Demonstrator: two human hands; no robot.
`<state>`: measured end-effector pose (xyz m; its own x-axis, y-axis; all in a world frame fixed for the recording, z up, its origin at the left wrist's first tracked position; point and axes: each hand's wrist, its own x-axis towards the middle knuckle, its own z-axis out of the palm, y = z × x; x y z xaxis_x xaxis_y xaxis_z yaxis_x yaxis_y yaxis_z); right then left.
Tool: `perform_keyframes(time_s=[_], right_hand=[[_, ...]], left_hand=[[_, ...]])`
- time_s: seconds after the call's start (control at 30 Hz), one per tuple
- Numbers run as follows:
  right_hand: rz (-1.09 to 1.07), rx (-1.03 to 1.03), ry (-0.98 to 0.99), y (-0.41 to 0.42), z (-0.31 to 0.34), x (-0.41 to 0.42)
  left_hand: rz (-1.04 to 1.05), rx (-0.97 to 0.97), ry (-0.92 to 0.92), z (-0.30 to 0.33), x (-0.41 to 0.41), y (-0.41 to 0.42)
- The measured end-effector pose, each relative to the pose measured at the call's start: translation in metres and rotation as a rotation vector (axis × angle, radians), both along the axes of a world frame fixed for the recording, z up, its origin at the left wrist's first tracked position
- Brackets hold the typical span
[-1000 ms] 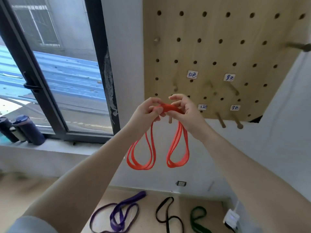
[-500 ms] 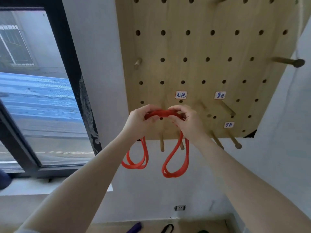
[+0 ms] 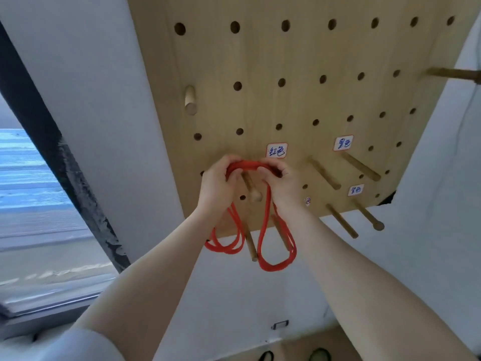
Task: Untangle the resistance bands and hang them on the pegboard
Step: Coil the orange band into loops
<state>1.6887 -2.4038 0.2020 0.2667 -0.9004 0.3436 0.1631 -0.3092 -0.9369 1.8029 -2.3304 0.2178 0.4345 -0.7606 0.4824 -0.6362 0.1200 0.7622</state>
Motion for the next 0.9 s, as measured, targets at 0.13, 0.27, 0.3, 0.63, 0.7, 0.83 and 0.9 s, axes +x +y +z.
perform_keyframes(time_s=[0.13, 0.27, 0.3, 0.63, 0.7, 0.83, 0.9], right_hand=[[0.035, 0.170, -0.195, 0.008, -0.021, 0.022], [0.025, 0.063, -0.052, 0.012, -0.037, 0.027], [-0.018, -0.022, 0.119, 0.013, -0.043, 0.028], [0.123, 0.058, 0.138, 0.013, -0.046, 0.015], [0.174, 0.044, 0.259, 0.015, -0.052, 0.005], [0.188, -0.015, 0.377, 0.035, -0.062, 0.008], [0.151, -0.047, 0.435, 0.038, -0.062, 0.007]], left_hand=[[0.072, -0.056, -0.015, -0.023, -0.001, -0.010], [0.088, -0.099, 0.126, -0.037, -0.009, -0.008], [0.080, -0.097, 0.142, -0.040, -0.009, -0.006], [0.052, -0.007, 0.341, -0.046, 0.006, 0.008], [0.007, 0.032, 0.369, -0.050, 0.011, 0.011], [-0.148, 0.160, 0.404, -0.060, 0.008, 0.019], [-0.178, 0.188, 0.413, -0.063, 0.005, 0.023]])
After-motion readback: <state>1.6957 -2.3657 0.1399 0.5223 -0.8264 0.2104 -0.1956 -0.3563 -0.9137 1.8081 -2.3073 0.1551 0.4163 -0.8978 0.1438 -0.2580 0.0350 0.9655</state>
